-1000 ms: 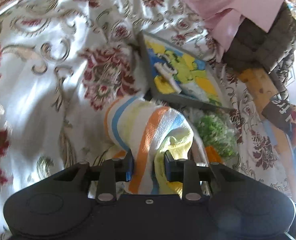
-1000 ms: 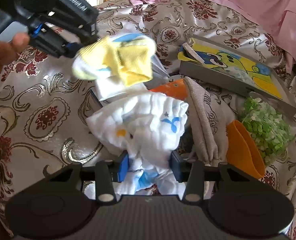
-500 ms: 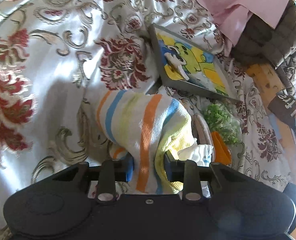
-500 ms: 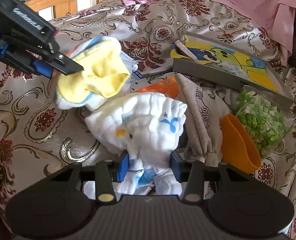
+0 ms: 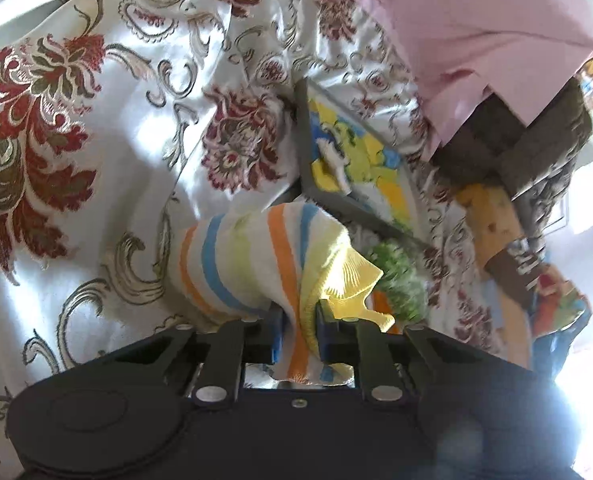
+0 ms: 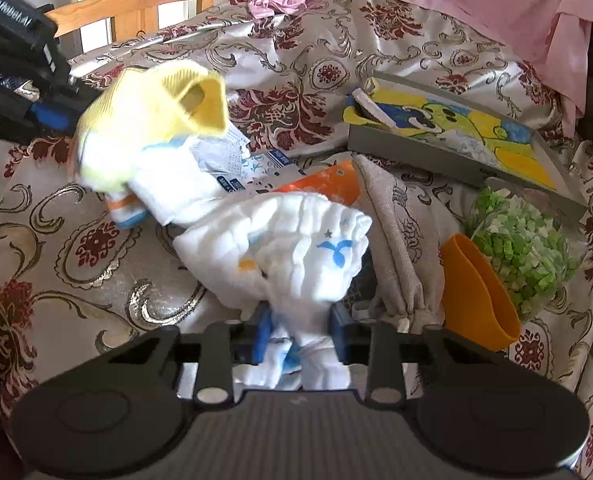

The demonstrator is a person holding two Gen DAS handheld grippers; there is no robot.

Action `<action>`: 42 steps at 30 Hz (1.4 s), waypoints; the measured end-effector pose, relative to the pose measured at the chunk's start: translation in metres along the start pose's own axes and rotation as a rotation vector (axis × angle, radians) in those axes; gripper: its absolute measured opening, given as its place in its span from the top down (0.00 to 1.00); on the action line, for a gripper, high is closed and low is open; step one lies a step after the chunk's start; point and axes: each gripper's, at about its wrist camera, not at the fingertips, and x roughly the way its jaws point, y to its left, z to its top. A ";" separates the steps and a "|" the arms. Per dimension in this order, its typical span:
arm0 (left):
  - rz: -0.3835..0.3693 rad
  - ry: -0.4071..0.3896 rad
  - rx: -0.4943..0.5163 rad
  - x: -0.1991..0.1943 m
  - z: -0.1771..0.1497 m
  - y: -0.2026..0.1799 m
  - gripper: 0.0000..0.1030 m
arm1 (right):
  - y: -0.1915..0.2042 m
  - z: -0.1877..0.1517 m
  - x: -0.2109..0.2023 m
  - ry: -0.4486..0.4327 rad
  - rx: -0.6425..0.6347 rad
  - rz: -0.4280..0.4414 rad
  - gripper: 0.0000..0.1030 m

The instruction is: Organize soft objects

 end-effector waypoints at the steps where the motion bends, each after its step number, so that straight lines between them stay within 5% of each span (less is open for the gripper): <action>1: -0.008 -0.002 -0.002 0.000 0.000 0.000 0.85 | 0.001 0.000 0.000 -0.003 -0.007 -0.005 0.73; 6: -0.006 -0.010 -0.016 -0.001 0.001 0.002 0.86 | 0.001 0.000 -0.003 -0.018 -0.007 -0.015 0.73; 14: -0.224 -0.105 -0.047 -0.018 0.005 0.000 0.86 | -0.008 0.004 -0.019 -0.112 0.045 -0.013 0.75; 23: -0.199 -0.056 -0.080 -0.002 0.004 0.004 0.86 | -0.020 0.007 -0.037 -0.195 0.117 -0.082 0.90; 29: -0.013 -0.008 -0.028 0.018 0.001 0.004 0.86 | -0.018 0.005 -0.022 -0.106 0.111 -0.061 0.91; 31: 0.039 0.018 -0.021 0.024 0.001 0.006 0.86 | -0.018 0.004 -0.019 -0.090 0.112 -0.052 0.87; 36: 0.097 0.023 -0.011 0.027 0.001 0.010 0.77 | -0.022 0.004 -0.016 -0.087 0.168 0.007 0.52; 42: 0.106 0.038 -0.028 0.030 -0.001 0.012 0.45 | -0.012 0.006 -0.002 -0.051 0.112 0.023 0.33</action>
